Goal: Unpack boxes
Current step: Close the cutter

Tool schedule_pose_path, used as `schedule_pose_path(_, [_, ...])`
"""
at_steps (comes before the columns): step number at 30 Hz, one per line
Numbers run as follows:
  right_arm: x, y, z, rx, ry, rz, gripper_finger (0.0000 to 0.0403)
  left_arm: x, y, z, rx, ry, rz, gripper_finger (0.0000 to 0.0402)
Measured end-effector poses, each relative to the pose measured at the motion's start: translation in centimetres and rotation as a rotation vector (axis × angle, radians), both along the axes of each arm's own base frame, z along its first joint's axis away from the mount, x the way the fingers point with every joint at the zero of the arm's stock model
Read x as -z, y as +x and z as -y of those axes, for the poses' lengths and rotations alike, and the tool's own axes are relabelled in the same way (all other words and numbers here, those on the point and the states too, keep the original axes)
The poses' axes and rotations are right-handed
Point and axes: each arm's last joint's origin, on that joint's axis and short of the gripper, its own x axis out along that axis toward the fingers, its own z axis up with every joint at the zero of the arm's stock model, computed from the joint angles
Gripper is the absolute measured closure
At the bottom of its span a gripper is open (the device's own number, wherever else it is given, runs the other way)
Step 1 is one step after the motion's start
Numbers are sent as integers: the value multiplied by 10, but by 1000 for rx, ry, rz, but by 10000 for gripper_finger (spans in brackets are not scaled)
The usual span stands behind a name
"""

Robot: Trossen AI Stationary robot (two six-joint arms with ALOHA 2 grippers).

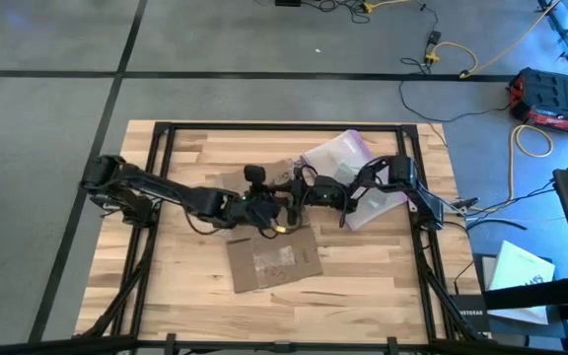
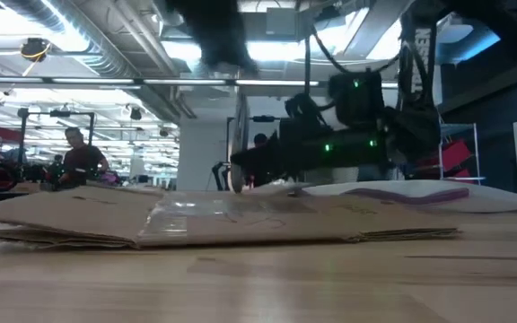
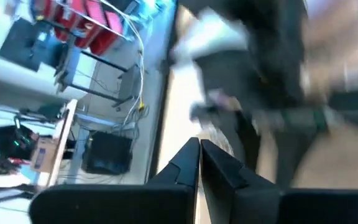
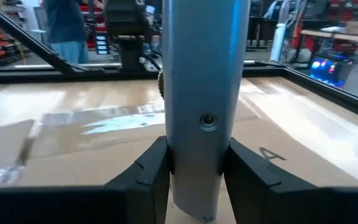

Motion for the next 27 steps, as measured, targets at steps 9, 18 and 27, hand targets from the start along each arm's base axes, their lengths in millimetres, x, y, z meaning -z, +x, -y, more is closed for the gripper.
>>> schedule_pose_path(9, [-70, 10, -6, 15, 250, -122, 299, -94, -57, -16, -51, -243, 379, 401])
schedule_pose_path(18, [-140, -7, -36, 177, 511, -512, 299, -72, -97, -33, -199, -434, 411, 401])
schedule_pose_path(27, [-141, -55, -95, 403, 680, -954, 299, 41, -105, -25, -202, -614, 443, 401])
